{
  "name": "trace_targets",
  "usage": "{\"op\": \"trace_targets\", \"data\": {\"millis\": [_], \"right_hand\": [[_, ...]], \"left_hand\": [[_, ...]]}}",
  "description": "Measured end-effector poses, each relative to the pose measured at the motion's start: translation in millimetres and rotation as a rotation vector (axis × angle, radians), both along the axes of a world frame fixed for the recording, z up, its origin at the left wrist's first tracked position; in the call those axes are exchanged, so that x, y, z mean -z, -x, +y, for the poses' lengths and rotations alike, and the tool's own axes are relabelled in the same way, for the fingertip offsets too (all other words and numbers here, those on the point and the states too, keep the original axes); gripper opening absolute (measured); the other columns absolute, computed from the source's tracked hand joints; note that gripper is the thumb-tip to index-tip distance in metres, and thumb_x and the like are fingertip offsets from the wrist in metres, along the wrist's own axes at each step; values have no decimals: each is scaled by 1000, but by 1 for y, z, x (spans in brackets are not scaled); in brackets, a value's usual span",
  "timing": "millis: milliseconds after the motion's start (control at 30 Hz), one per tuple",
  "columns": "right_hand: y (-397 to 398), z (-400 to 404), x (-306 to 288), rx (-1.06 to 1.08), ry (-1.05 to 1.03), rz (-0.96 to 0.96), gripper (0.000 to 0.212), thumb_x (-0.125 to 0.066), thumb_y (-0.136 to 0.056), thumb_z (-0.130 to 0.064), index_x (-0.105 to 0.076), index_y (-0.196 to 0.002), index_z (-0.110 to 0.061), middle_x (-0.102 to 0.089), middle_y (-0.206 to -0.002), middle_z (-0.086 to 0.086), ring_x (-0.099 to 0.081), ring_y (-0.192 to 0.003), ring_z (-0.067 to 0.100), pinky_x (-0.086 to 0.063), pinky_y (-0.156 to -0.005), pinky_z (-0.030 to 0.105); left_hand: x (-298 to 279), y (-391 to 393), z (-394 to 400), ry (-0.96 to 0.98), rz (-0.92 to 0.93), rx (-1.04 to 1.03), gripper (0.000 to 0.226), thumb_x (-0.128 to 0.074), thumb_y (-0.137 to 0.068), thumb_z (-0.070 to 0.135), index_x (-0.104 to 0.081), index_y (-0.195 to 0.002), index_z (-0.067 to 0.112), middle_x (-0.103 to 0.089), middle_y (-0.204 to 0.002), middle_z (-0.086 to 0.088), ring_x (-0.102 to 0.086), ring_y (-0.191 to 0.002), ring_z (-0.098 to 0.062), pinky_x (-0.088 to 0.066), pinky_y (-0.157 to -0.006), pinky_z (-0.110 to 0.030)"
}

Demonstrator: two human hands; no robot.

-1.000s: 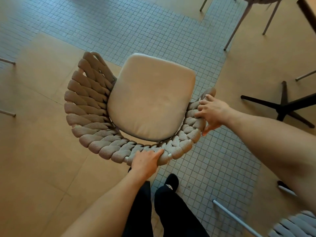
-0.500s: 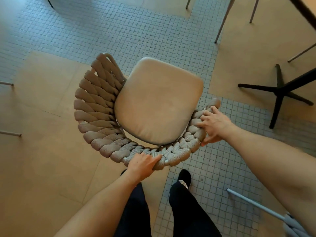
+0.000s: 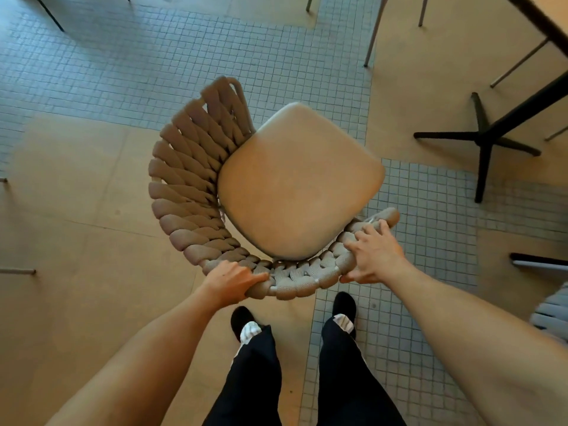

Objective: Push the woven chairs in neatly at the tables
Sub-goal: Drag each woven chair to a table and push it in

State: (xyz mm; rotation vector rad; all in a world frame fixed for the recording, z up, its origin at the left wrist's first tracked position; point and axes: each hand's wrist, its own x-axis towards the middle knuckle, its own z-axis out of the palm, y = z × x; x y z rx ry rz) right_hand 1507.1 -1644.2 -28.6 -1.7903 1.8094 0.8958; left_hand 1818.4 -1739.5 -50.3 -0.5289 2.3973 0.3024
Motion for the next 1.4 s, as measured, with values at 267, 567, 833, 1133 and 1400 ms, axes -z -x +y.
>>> {"op": "trace_targets", "data": {"millis": [267,567,833,1133,1400], "right_hand": [[-33,9,-1,95,53,-11,88,-49,-75,-88,-46,-141,-30,-51,-143,2,-32,-141,28,-15,-118,61],[-42,8,-6,238,2,-96,83,-63,-80,-67,-39,-150,-30,-40,-154,5,-17,-150,31,-2,-121,67],[-70,15,-15,801,329,-335,73,-68,-85,-57,-44,-146,-25,-41,-152,4,-22,-150,25,-18,-123,55],[-119,19,-2,1087,532,-312,86,-70,-78,-66,-40,-145,-23,-35,-157,6,-22,-149,28,-30,-119,50],[-173,0,-5,1534,677,-307,90,-81,-79,-51,-33,-149,-19,-29,-158,12,-28,-146,32,-32,-119,47]], "left_hand": [[5,-23,-27,32,-22,127,52,-45,-103,35,-28,-151,34,-69,-115,-6,-68,-97,-26,-52,-78,-37],[5,-17,-27,-135,-27,-71,81,-67,-81,65,-35,-150,38,-57,-137,2,-53,-124,-24,-40,-103,-40],[-26,2,-47,-295,155,-631,69,-58,-94,58,-42,-149,19,-51,-146,-9,-48,-132,-24,-41,-105,-37],[-42,11,-101,-241,233,-742,75,-57,-94,58,-35,-153,18,-41,-154,-12,-38,-141,-28,-34,-113,-44],[-39,6,-161,-245,187,-595,76,-58,-94,58,-33,-154,17,-38,-156,-13,-36,-143,-29,-34,-114,-45]]}}
